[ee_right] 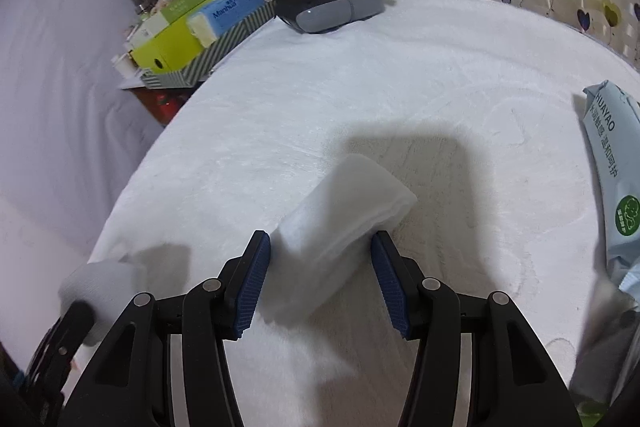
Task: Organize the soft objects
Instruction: 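Grasp the white folded cloth with the right tool while the left tool holds the grey sock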
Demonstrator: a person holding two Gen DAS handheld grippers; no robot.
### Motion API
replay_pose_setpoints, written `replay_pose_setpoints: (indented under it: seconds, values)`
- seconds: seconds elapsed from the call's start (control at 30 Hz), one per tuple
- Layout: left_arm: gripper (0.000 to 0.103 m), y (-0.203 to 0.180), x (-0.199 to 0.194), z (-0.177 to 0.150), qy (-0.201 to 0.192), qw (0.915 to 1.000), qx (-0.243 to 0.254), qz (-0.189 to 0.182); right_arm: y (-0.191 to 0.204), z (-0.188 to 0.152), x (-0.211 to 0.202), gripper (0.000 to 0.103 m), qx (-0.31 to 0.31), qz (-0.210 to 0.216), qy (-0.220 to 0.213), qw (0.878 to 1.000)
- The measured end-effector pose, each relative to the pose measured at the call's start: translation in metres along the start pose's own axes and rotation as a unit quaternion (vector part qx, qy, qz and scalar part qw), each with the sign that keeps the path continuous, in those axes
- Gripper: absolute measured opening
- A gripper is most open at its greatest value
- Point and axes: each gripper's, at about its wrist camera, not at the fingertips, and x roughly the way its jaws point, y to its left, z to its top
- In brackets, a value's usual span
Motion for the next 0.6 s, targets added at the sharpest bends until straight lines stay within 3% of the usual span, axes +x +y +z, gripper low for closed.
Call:
replay_pose_setpoints:
  seconds: [0.13, 0.3, 0.6]
  values:
    - [0.018, 0.0, 0.002, -0.001, 0.003, 1.0, -0.002, -0.001, 0.009, 0.002, 0.002, 0.054, -0.024, -0.026, 0.001, 0.999]
    - [0.018, -0.002, 0.001, -0.002, 0.002, 1.0, -0.002, -0.002, 0.016, 0.0, -0.002, 0.021, -0.061, -0.03, -0.011, 0.998]
    - [0.018, -0.02, -0.015, -0.003, -0.008, 0.9998, 0.012, -0.011, 0.022, -0.015, -0.053, 0.016, -0.084, 0.014, -0.055, 0.995]
